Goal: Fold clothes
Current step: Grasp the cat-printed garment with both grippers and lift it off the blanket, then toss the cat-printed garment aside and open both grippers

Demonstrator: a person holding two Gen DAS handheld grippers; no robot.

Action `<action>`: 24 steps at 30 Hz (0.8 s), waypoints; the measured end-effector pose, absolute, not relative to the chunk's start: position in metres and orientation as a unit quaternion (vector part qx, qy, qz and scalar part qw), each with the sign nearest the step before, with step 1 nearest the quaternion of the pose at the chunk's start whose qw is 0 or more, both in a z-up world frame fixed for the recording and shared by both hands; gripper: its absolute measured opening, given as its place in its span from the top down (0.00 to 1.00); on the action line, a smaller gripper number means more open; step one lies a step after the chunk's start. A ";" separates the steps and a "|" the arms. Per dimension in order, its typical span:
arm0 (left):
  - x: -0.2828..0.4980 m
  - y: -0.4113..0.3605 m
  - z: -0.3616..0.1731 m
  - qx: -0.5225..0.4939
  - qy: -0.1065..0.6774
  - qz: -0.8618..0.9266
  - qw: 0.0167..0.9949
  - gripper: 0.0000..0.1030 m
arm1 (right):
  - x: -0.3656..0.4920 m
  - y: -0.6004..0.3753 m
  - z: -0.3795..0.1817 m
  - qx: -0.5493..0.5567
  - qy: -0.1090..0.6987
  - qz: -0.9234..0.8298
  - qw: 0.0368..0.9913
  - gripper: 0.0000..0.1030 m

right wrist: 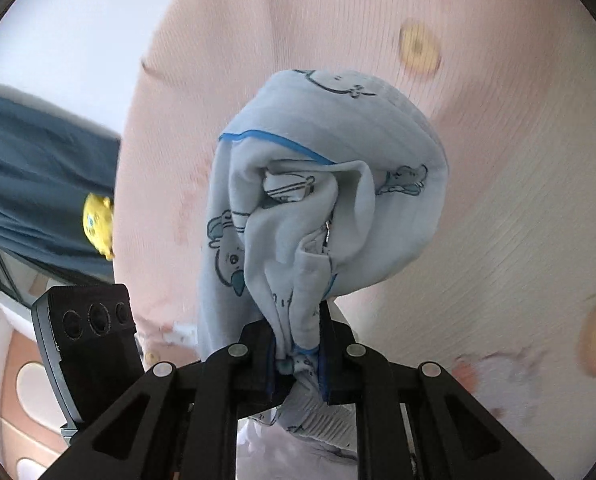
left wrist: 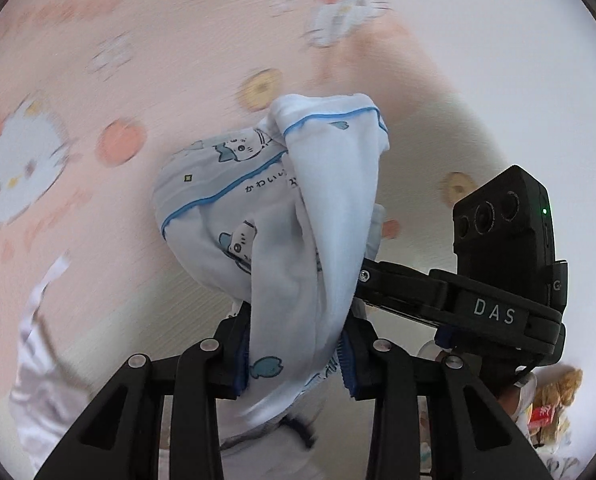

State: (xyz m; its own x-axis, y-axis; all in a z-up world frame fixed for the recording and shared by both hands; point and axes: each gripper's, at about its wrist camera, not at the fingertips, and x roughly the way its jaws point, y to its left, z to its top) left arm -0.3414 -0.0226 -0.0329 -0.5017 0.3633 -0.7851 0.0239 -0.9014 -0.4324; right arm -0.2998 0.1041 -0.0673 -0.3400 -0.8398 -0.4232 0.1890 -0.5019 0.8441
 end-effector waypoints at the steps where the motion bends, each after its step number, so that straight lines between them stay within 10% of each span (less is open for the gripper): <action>1: -0.346 -0.016 -0.028 -0.487 -0.198 0.843 0.113 0.69 | -0.302 0.116 -0.061 0.447 -0.359 -0.745 0.342 0.86; 20: -0.399 0.062 -0.016 -0.466 -0.261 0.827 0.176 0.59 | -0.346 0.173 0.053 0.454 -0.087 -0.867 0.186 0.85; 22: -0.399 0.057 -0.023 -0.484 -0.250 0.826 0.143 0.33 | -0.346 0.166 0.051 0.449 -0.042 -0.882 0.133 0.70; 24: -0.396 0.047 -0.026 -0.486 -0.260 0.825 0.128 0.23 | -0.335 0.173 0.048 0.439 -0.030 -0.890 0.120 0.33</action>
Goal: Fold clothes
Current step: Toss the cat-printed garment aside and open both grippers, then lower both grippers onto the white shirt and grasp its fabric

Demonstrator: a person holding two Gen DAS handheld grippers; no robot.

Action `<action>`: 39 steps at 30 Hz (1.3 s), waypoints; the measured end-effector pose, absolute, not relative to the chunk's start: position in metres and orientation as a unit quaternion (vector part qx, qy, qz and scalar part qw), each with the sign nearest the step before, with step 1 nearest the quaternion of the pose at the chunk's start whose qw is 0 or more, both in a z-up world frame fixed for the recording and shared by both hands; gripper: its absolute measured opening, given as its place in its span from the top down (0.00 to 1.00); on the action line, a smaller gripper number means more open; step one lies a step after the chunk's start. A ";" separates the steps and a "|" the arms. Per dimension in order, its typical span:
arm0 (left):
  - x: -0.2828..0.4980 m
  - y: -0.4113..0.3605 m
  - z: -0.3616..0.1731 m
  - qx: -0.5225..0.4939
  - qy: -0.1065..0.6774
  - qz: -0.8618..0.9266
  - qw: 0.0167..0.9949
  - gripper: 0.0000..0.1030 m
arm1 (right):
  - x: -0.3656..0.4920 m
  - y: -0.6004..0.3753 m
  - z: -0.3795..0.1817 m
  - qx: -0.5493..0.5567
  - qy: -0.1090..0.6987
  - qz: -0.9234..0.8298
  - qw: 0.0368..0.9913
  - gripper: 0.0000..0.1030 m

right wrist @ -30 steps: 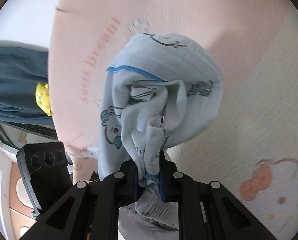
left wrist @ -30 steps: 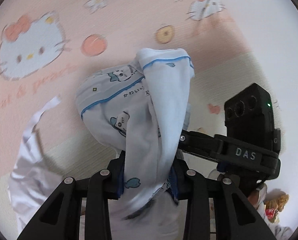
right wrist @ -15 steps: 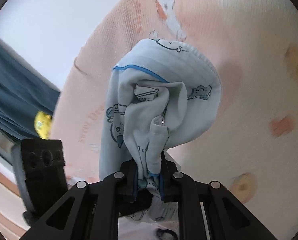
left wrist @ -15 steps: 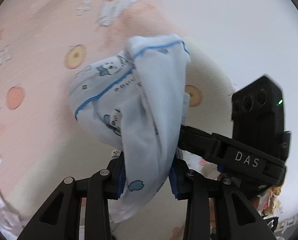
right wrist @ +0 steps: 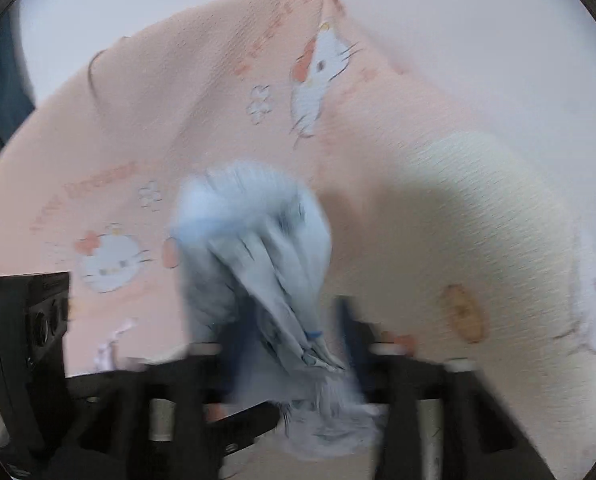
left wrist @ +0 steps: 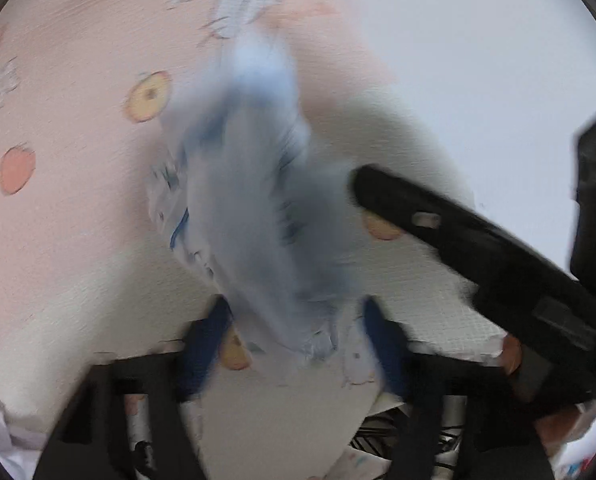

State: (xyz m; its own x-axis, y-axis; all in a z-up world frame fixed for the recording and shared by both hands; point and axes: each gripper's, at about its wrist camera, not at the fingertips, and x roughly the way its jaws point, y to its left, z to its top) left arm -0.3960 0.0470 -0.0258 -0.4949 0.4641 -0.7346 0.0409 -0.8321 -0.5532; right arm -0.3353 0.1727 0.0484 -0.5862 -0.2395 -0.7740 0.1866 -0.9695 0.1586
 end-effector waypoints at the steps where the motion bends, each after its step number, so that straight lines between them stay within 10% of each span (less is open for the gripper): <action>1: -0.393 0.041 -0.025 -0.485 -0.267 0.823 0.126 0.23 | -0.331 0.178 0.049 0.435 -0.031 -0.892 0.123 0.32; 39: -0.189 -0.147 -0.044 -0.463 -0.283 0.839 -0.034 0.23 | -0.203 0.037 -0.027 0.521 0.008 -0.830 0.200 0.29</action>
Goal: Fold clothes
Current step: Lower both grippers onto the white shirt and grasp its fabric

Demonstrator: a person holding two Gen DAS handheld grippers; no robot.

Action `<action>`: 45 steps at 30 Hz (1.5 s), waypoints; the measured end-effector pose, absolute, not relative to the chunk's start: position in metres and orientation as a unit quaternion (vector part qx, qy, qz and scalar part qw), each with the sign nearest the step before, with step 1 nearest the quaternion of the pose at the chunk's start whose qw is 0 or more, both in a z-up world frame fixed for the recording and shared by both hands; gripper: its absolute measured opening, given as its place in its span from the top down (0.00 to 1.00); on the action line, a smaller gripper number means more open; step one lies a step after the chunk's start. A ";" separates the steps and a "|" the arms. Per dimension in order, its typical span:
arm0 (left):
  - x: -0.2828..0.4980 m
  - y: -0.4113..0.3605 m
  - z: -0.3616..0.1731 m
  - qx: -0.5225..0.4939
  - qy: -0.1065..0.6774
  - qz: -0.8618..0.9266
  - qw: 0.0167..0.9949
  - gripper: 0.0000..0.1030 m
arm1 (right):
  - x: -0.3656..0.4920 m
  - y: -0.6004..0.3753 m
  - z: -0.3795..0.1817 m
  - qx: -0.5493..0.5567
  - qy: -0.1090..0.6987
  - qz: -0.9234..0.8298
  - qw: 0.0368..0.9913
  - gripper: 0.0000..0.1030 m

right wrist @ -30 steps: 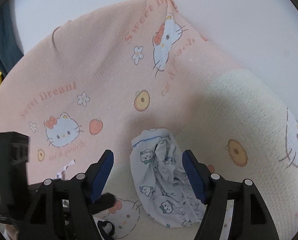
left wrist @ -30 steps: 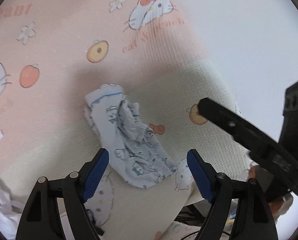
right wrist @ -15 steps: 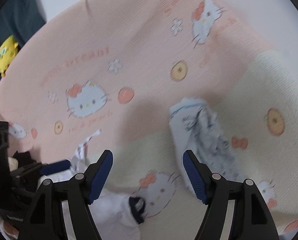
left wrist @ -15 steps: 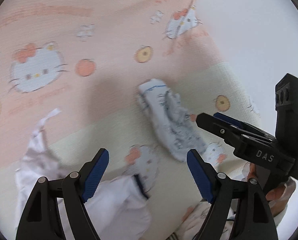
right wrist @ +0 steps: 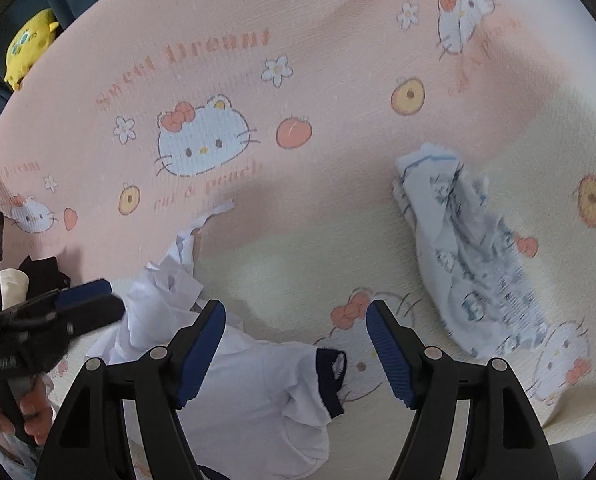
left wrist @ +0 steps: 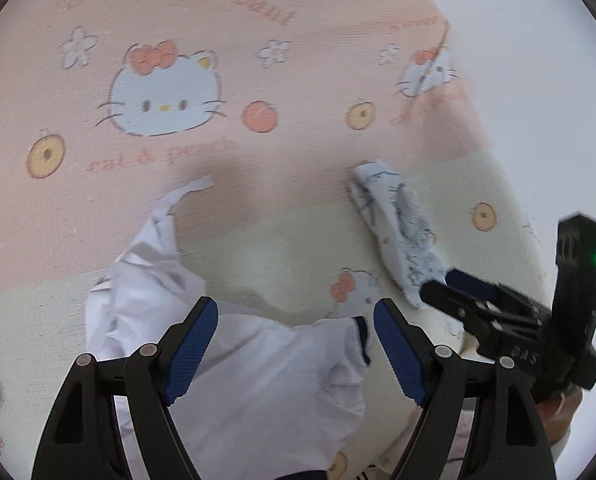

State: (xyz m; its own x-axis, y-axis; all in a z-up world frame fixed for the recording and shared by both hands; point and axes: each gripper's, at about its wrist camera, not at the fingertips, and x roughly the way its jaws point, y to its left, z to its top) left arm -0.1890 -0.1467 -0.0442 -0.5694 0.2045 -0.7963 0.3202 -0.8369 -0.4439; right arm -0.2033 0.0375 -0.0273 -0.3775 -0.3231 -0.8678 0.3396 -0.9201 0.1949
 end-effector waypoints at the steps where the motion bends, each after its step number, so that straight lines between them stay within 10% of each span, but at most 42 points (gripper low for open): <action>1: -0.188 -0.149 -0.048 0.465 0.283 -0.838 0.038 0.23 | -0.202 0.038 -0.033 0.524 0.004 -0.829 0.198 0.29; 24: -0.110 -0.218 -0.085 0.469 0.268 -0.816 0.205 0.23 | -0.219 -0.056 -0.091 0.513 0.009 -0.787 0.343 0.29; 31: -0.097 -0.243 -0.114 0.452 0.351 -0.799 0.188 0.23 | -0.214 -0.079 -0.112 0.530 0.014 -0.768 0.358 0.29; 45: -0.099 -0.214 -0.177 0.510 0.276 -0.803 0.138 0.12 | -0.211 -0.106 -0.140 0.553 0.043 -0.742 0.376 0.29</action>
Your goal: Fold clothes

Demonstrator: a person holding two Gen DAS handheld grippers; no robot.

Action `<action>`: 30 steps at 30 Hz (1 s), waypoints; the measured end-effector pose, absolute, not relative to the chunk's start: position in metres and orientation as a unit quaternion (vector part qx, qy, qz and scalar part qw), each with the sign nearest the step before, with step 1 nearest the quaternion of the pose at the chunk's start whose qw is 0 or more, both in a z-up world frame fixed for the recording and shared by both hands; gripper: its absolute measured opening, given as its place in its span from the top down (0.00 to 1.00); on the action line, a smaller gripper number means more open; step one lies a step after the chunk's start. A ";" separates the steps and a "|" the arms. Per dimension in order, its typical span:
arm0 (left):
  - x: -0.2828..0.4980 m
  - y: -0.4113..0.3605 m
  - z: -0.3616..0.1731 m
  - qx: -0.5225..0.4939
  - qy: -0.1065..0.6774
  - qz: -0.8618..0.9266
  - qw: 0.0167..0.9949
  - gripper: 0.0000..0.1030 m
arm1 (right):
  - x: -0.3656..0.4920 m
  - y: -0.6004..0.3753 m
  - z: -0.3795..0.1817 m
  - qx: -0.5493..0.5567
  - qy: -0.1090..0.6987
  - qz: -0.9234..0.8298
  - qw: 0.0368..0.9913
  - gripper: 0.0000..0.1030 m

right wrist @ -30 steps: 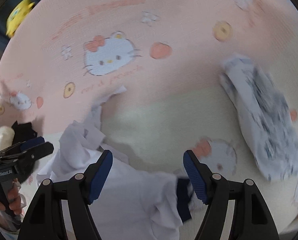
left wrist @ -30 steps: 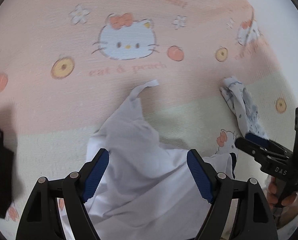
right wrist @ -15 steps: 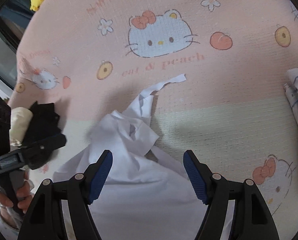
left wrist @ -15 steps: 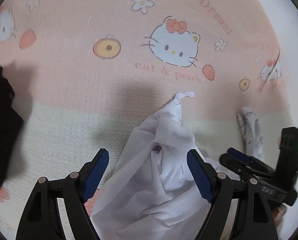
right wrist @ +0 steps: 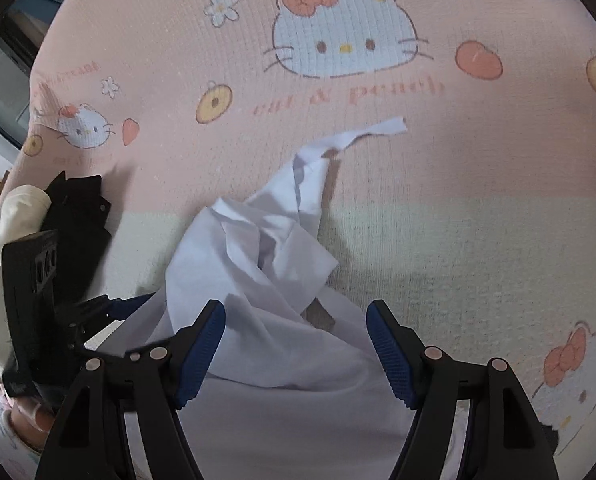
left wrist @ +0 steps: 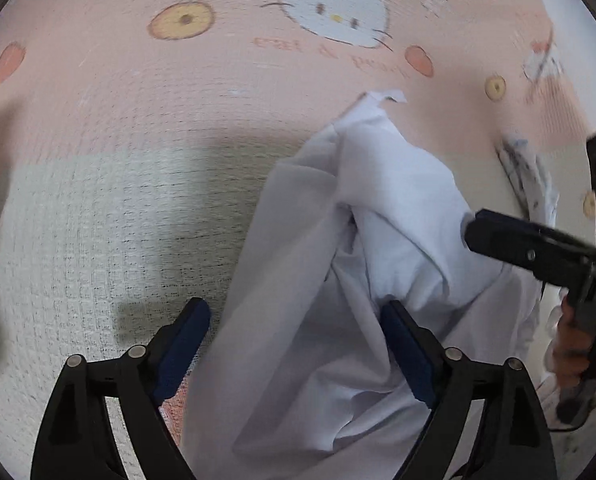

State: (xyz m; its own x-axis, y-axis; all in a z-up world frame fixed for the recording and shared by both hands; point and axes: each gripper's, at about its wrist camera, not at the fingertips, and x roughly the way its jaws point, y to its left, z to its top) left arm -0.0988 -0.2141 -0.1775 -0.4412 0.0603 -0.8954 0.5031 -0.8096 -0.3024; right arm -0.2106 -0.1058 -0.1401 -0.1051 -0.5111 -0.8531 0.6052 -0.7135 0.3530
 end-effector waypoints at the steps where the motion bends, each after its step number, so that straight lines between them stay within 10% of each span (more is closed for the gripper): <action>1: -0.098 -0.215 -0.178 0.505 0.283 -0.804 0.136 0.09 | -0.210 -0.107 -0.140 0.553 0.041 -0.742 0.377 0.29; 18: -0.088 -0.211 -0.174 0.489 0.302 -0.802 0.161 0.09 | -0.202 -0.141 -0.131 0.517 0.059 -0.739 0.428 0.30; 22: -0.087 -0.211 -0.172 0.490 0.305 -0.801 0.158 0.35 | -0.198 -0.144 -0.142 0.526 0.079 -0.734 0.423 0.39; 30: -0.100 -0.212 -0.158 0.481 0.344 -0.791 0.157 0.81 | -0.192 -0.138 -0.153 0.502 0.089 -0.745 0.431 0.90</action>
State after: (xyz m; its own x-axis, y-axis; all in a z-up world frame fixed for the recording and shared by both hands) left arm -0.0996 -0.2116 -0.1584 -0.4877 0.0824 -0.8691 0.5798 -0.7138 -0.3930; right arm -0.1918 -0.1383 -0.1534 -0.1252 -0.5529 -0.8238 0.7307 -0.6131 0.3004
